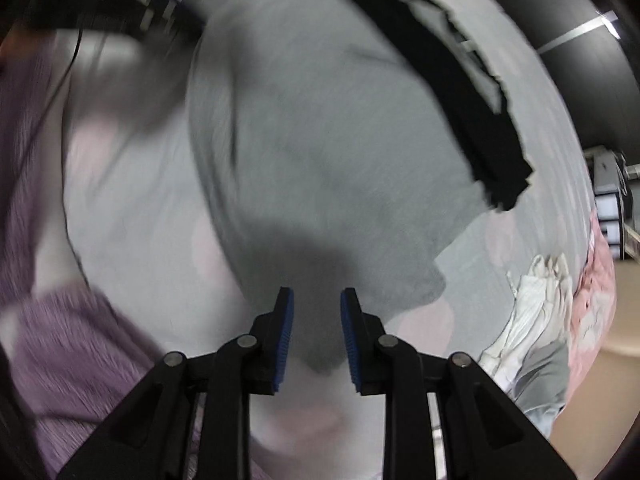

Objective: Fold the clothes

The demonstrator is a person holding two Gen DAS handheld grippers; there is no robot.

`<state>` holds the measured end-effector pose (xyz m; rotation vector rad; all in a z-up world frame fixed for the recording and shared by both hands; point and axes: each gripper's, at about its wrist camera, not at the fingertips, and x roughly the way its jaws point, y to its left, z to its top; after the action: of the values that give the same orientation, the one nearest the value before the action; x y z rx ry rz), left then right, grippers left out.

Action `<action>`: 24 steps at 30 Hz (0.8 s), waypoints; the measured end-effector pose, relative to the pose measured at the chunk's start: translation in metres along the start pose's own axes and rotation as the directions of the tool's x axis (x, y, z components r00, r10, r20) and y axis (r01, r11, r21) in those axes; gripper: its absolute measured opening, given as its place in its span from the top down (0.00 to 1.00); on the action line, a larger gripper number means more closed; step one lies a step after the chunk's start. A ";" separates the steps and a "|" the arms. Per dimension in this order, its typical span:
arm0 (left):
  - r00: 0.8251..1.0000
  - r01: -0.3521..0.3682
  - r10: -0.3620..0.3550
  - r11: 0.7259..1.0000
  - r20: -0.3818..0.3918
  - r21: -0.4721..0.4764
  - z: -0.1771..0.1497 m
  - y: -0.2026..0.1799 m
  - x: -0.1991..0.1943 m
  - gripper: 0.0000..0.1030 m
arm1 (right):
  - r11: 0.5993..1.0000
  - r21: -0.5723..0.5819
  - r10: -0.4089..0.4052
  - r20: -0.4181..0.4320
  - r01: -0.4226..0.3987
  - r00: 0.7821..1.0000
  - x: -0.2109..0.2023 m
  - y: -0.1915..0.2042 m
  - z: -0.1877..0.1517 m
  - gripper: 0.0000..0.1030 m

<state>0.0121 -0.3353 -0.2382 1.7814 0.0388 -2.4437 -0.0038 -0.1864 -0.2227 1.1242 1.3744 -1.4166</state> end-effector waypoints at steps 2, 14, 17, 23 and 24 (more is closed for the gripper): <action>1.000 0.005 -0.005 1.000 0.003 -0.003 0.002 0.003 0.002 0.91 | 0.999 -0.030 0.024 -0.042 -0.025 0.999 0.008 0.004 -0.001 0.57; 0.999 0.054 -0.054 0.998 0.007 -0.035 -0.005 0.013 -0.007 0.91 | 0.996 0.004 0.084 -0.160 -0.084 0.983 0.060 0.007 -0.002 0.72; 0.998 0.058 -0.057 0.998 0.007 -0.036 -0.005 0.014 -0.007 0.91 | 0.997 0.050 0.060 -0.121 -0.054 0.991 0.055 0.000 -0.007 0.94; 0.998 0.061 -0.061 0.998 -0.002 -0.026 -0.005 0.013 -0.007 0.91 | 0.953 0.301 0.025 0.062 -0.043 0.998 0.022 -0.028 -0.024 0.96; 0.998 0.056 -0.056 0.998 -0.005 -0.022 -0.006 0.012 -0.007 0.91 | 0.933 0.357 0.009 0.087 -0.040 0.996 0.017 -0.034 -0.027 0.96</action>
<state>0.0206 -0.3462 -0.2331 1.8019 0.1171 -2.4665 -0.0392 -0.1572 -0.2311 1.2895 1.0623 -1.7229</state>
